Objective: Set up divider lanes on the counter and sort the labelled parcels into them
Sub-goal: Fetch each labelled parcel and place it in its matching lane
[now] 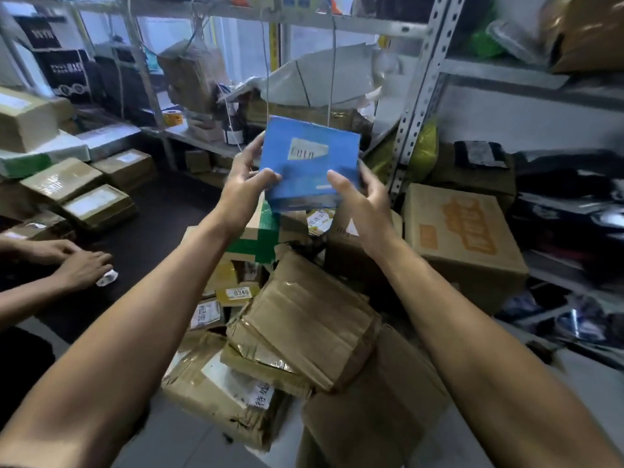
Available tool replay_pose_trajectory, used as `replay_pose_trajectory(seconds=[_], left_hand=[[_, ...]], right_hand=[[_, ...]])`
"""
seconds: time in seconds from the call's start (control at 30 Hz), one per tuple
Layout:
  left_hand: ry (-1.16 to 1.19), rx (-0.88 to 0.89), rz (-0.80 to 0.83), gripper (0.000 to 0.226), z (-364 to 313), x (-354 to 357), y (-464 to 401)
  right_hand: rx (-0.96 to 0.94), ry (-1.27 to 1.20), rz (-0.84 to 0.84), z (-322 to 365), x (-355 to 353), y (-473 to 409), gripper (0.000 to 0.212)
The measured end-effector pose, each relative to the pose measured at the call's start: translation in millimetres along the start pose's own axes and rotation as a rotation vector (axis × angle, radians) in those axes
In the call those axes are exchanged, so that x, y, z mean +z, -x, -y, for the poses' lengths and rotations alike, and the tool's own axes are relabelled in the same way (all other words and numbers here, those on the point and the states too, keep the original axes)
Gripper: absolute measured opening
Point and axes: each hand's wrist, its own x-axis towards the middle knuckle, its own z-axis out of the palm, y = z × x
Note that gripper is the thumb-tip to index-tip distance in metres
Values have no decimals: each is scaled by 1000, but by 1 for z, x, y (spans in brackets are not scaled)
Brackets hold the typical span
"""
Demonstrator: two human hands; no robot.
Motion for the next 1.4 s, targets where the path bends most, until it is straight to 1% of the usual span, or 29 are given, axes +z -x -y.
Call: replay_pose_trajectory(seconds=[0.03, 0.07, 0.13, 0.17, 0.23, 0.33, 0.4, 0.47, 0.53, 0.57, 0.6, 0.63, 0.67, 0.73, 0.8, 0.87, 0.93, 1.0, 1.03, 1.07, 1.13, 1.2, 1.27, 1.33, 1.4], left_hand=[[-10, 34, 16, 72, -5, -1, -1], [-23, 59, 23, 71, -10, -1, -2], [-47, 116, 49, 69, -19, 0, -3], [-61, 147, 62, 68, -23, 2, -2], [-58, 195, 68, 62, -33, 10, 3], [-12, 229, -27, 46, -48, 24, 19], [11, 264, -64, 49, -59, 35, 31], [2, 331, -25, 50, -74, 47, 43], [-37, 362, 40, 38, -87, 58, 55], [-43, 353, 63, 39, -94, 63, 61], [-52, 346, 78, 47, -99, 69, 68], [-53, 347, 88, 53, -103, 76, 75], [-70, 352, 95, 54, -106, 84, 82], [-62, 353, 81, 47, -110, 105, 102], [8, 331, 72, 41, -112, 128, 125], [77, 247, 101, 40, -113, 149, 146], [151, 124, 174, 39, -112, 167, 164], [213, 35, 267, 38, -109, 186, 182], [238, 0, 306, 37, -107, 196, 191], [249, -32, 339, 38, -105, 206, 199], [247, -90, 380, 46, -100, 227, 214], [221, -144, 391, 51, -88, 244, 229], [216, -191, 388, 57, -69, 259, 246], [195, -256, 364, 66, -45, 271, 267], [150, -294, 359, 65, -22, 281, 292]], right_hand=[[-32, -21, 3, 6, -4, 0, 47], [-70, -21, 7, 13, -9, 1, 51], [-116, 6, -21, 18, -18, 3, 67], [-124, 30, -41, 19, -22, 5, 72], [-146, 84, -107, 22, -28, 14, 73], [-201, 91, -193, 29, -34, 27, 61], [-243, 55, -224, 39, -38, 36, 50], [-264, -4, -247, 52, -46, 45, 42], [-299, -58, -268, 67, -59, 60, 35], [-317, -65, -285, 74, -67, 67, 34], [-334, -57, -304, 81, -75, 76, 33], [-346, -43, -323, 87, -85, 86, 33], [-347, -37, -343, 93, -95, 97, 34], [-356, -53, -355, 101, -116, 121, 36], [-348, -53, -324, 106, -139, 147, 31], [-293, -51, -266, 103, -160, 175, 32], [-222, -54, -225, 96, -181, 204, 42], [-161, -65, -228, 88, -202, 234, 35], [-125, -99, -225, 83, -212, 247, 32], [-78, -152, -220, 79, -220, 261, 33], [10, -213, -220, 70, -235, 290, 40], [89, -210, -214, 56, -248, 323, 47], [245, -225, -228, 35, -256, 365, 62], [409, -285, -296, 16, -256, 412, 80], [455, -359, -403, -1, -250, 448, 83]])
